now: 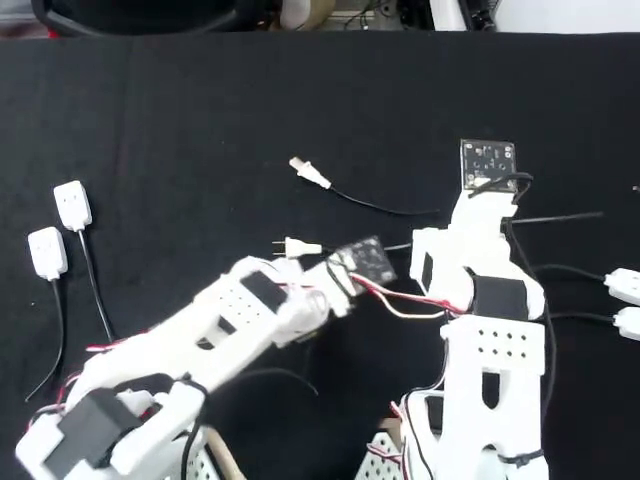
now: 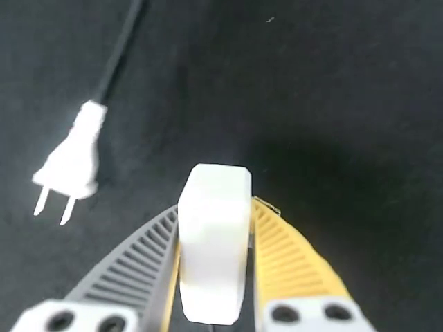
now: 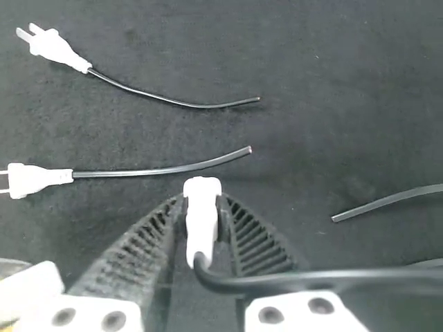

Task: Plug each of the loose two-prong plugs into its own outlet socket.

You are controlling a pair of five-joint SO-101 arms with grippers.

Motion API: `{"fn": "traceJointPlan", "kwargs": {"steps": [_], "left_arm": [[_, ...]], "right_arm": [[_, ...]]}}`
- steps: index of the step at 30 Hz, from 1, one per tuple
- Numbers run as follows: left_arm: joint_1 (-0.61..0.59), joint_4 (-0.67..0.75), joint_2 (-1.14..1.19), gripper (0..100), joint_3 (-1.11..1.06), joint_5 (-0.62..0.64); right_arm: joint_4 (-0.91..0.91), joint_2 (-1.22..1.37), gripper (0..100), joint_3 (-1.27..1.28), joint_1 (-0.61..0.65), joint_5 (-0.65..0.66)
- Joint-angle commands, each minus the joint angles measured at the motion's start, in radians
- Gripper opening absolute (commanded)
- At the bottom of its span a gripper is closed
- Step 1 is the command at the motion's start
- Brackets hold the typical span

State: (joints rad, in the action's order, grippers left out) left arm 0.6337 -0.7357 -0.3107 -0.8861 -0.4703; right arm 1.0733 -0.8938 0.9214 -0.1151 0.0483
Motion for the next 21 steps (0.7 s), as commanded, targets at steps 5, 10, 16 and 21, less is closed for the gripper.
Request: {"fn": "traceJointPlan", "kwargs": {"steps": [5,10,16,21], "left_arm": [[0.042,0.040,0.137,18,0.062,0.020],[0.030,-0.037,0.104,21,0.090,0.018],[-0.012,-0.091,0.017,21,0.084,-0.037],[-0.068,-0.141,-0.081,21,0.079,-0.069]], "right_arm": [[-0.015,0.004,1.1,-0.013,-0.014,0.000],[-0.015,0.004,1.1,-0.012,-0.012,0.003],[-0.015,0.004,1.1,-0.012,-0.012,0.005],[-0.015,0.004,1.1,-0.012,-0.012,0.005]]}}
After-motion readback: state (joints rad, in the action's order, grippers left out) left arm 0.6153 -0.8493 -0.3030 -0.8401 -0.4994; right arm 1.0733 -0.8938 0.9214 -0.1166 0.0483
